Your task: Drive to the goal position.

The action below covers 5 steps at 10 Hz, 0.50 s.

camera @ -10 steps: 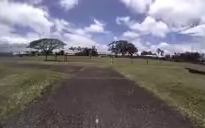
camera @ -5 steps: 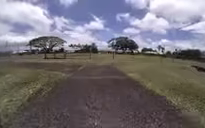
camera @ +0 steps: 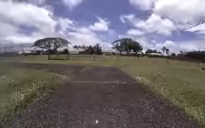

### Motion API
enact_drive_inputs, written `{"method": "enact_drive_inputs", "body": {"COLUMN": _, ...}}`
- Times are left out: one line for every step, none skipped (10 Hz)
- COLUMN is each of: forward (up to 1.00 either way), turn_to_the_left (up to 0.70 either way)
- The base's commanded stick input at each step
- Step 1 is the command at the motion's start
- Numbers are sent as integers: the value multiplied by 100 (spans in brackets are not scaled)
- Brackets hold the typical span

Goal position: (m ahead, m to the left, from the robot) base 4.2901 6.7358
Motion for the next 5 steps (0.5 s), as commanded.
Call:
{"method": "enact_drive_inputs", "body": {"forward": 70, "turn_to_the_left": 31}}
{"method": "enact_drive_inputs", "body": {"forward": 70, "turn_to_the_left": 8}}
{"method": "enact_drive_inputs", "body": {"forward": 70, "turn_to_the_left": 0}}
{"method": "enact_drive_inputs", "body": {"forward": 70, "turn_to_the_left": 0}}
{"method": "enact_drive_inputs", "body": {"forward": 70, "turn_to_the_left": 0}}
